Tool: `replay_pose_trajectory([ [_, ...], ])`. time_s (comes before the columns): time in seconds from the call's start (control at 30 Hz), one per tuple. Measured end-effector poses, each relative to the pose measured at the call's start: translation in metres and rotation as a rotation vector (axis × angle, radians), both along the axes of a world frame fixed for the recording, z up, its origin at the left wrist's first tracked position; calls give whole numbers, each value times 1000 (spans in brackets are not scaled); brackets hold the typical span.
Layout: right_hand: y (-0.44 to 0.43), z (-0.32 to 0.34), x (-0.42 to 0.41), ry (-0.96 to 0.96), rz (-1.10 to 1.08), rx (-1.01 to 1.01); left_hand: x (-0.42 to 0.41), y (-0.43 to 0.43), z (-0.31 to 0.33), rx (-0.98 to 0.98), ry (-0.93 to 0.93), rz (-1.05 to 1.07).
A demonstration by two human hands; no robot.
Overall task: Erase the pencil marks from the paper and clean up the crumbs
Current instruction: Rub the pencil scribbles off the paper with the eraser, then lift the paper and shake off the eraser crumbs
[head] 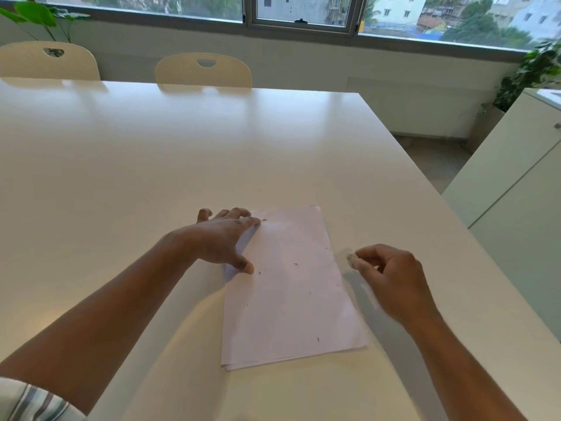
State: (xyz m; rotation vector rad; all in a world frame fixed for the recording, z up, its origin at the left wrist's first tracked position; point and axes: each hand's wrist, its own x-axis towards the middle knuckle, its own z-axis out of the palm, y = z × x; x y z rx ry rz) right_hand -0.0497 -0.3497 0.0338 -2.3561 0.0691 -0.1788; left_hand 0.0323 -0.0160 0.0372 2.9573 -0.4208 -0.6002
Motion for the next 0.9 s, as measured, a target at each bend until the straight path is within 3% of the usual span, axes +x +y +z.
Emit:
replay_pose_trajectory([
  [0.23,-19,-19,59,94,-121,189,-1,-2,0,-6,1,18],
  [0.73,-21,-24,92,92,-232,34,-2,-3,2,-8,6,29],
  [0.9,1,-18,93,-152,-121,-111,-1,-6,4,2,2,21],
])
